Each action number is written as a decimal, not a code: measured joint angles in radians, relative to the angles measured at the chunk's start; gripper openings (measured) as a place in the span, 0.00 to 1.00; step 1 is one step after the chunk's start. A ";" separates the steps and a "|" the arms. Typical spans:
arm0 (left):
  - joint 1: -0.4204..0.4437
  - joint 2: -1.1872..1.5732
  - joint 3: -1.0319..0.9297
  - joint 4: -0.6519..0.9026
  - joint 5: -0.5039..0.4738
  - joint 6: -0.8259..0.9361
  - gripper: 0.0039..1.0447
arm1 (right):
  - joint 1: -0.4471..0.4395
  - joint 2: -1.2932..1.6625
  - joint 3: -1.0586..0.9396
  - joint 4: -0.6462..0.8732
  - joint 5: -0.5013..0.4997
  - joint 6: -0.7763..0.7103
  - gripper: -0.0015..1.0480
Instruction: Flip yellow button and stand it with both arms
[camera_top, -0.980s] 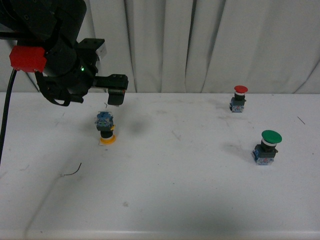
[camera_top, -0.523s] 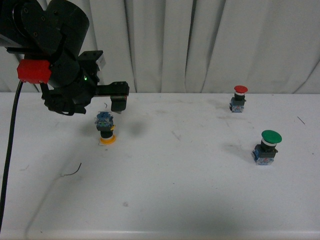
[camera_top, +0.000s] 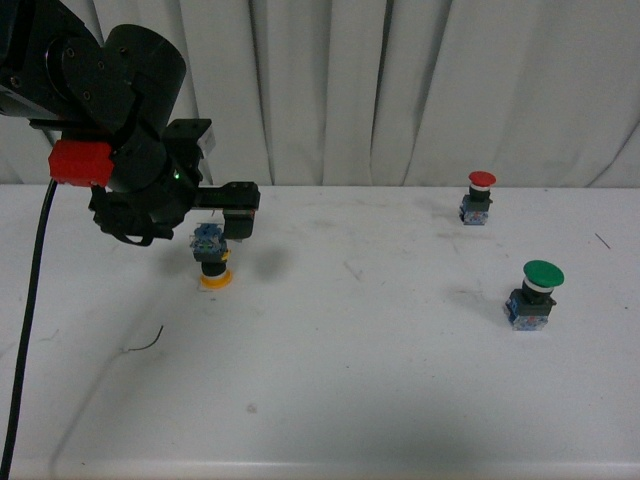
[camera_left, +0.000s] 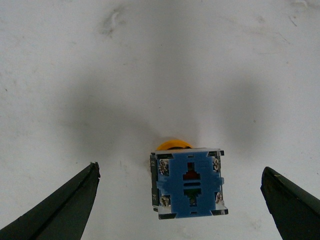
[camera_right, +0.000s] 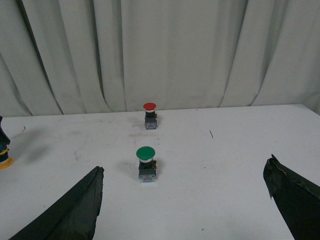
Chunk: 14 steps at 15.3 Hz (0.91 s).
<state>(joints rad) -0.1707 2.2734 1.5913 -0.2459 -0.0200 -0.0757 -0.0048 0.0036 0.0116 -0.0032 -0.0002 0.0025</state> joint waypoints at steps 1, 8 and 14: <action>0.000 0.000 0.000 0.000 -0.001 0.002 0.94 | 0.000 0.000 0.000 0.000 0.000 0.000 0.94; -0.008 0.021 0.013 -0.008 -0.006 0.005 0.37 | 0.000 0.000 0.000 0.000 0.000 0.000 0.94; -0.004 -0.009 -0.017 0.050 0.036 -0.002 0.34 | 0.000 0.000 0.000 0.000 0.000 0.000 0.94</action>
<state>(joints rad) -0.1745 2.2646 1.5745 -0.1963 0.0162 -0.0776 -0.0048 0.0036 0.0116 -0.0032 -0.0002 0.0025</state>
